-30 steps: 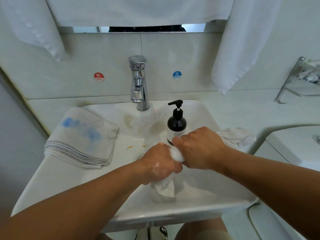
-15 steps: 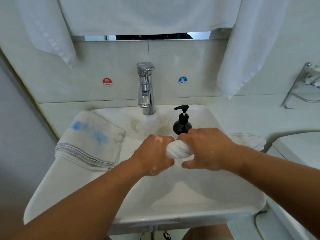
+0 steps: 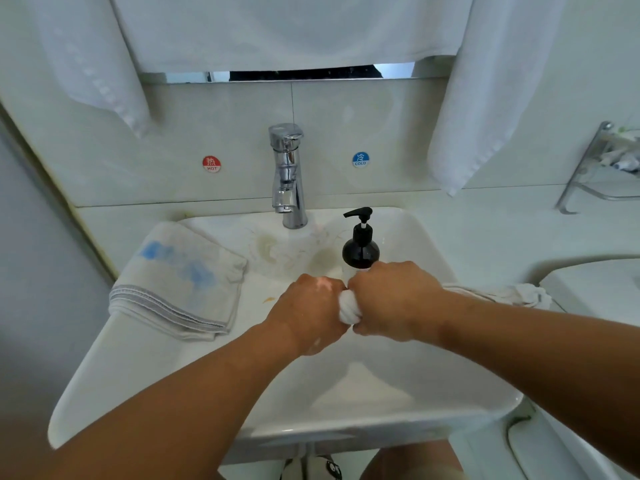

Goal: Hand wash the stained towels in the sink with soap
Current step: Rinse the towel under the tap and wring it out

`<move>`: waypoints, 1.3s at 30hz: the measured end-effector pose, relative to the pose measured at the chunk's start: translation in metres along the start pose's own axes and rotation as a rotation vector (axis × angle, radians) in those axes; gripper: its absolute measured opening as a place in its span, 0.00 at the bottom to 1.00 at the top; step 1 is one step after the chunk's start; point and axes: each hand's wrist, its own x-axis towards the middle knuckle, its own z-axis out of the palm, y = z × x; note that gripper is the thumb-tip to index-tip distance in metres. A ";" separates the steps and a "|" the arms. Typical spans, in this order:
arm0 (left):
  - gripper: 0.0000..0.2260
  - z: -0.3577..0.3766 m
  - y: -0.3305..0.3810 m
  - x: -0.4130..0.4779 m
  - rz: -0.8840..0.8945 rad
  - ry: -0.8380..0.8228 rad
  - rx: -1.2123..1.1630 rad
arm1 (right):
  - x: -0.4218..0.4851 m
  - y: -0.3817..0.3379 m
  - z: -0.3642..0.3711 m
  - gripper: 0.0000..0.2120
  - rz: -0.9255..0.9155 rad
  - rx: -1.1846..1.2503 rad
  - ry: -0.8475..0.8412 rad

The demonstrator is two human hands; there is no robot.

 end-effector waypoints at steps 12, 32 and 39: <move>0.05 0.002 0.009 -0.002 -0.276 -0.126 -0.489 | 0.003 0.005 0.015 0.14 -0.165 -0.222 0.356; 0.05 0.000 -0.003 -0.006 -0.011 0.115 -0.314 | -0.010 0.019 -0.043 0.26 -0.123 -0.036 0.068; 0.06 0.006 -0.006 -0.006 0.045 0.235 -0.172 | 0.006 0.002 -0.032 0.14 0.001 0.247 -0.318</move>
